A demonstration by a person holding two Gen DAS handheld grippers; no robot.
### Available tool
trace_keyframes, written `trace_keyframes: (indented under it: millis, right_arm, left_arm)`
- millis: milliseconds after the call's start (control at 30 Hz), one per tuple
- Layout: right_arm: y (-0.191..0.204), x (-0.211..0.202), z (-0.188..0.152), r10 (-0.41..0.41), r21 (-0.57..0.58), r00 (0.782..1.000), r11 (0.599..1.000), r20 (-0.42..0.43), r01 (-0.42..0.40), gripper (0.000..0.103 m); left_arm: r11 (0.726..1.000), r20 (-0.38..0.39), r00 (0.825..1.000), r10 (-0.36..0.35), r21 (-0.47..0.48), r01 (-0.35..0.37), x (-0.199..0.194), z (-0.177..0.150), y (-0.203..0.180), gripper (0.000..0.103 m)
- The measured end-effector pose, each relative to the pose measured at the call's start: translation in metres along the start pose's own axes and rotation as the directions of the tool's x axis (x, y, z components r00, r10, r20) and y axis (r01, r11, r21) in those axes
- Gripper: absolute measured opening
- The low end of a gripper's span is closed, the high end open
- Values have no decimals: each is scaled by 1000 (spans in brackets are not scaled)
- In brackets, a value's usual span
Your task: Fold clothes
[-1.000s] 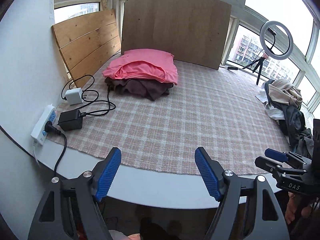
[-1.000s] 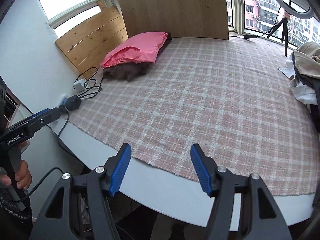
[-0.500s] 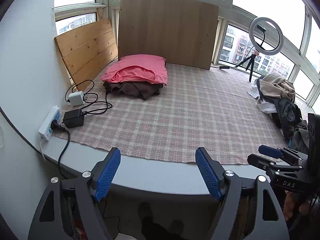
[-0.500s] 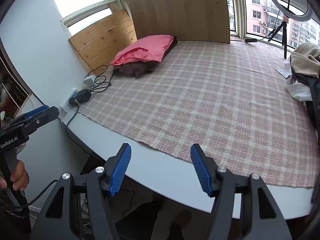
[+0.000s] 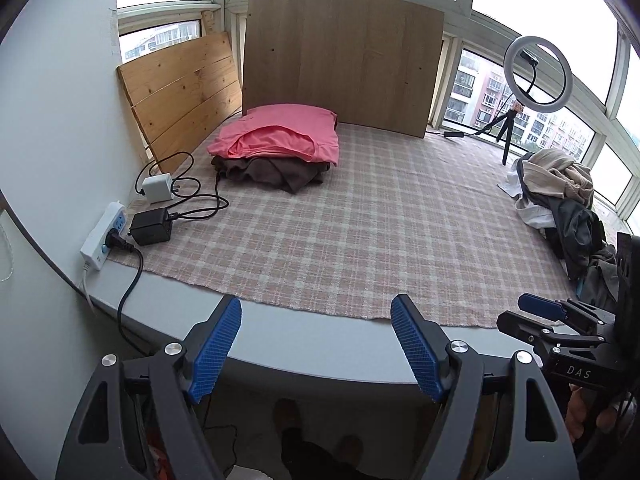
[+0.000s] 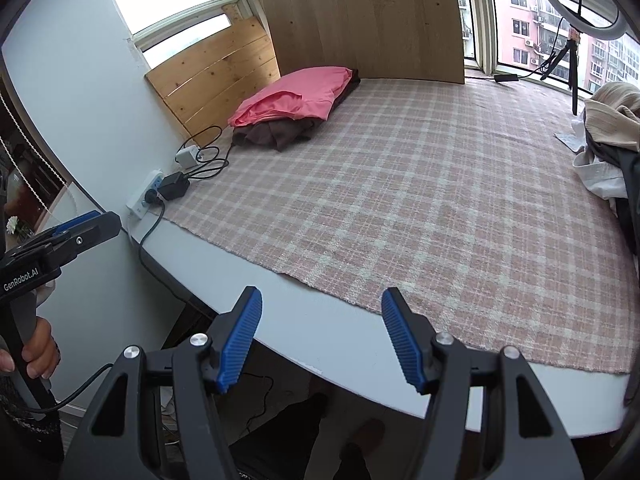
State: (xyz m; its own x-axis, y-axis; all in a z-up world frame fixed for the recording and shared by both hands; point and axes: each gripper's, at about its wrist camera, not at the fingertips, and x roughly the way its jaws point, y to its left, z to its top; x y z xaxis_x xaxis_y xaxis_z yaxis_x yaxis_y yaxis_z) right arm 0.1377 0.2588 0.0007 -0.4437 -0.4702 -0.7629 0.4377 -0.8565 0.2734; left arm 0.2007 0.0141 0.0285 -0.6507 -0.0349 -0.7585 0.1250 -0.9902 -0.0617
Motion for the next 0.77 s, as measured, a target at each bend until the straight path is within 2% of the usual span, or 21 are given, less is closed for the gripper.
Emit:
trace_keyframes:
  millis: [767]
  right_arm:
    - [-6, 6, 5, 5, 14, 1000, 1000, -11, -4, 62]
  left_arm:
    - [1000, 21, 1000, 6, 26, -6, 2, 9, 1, 76]
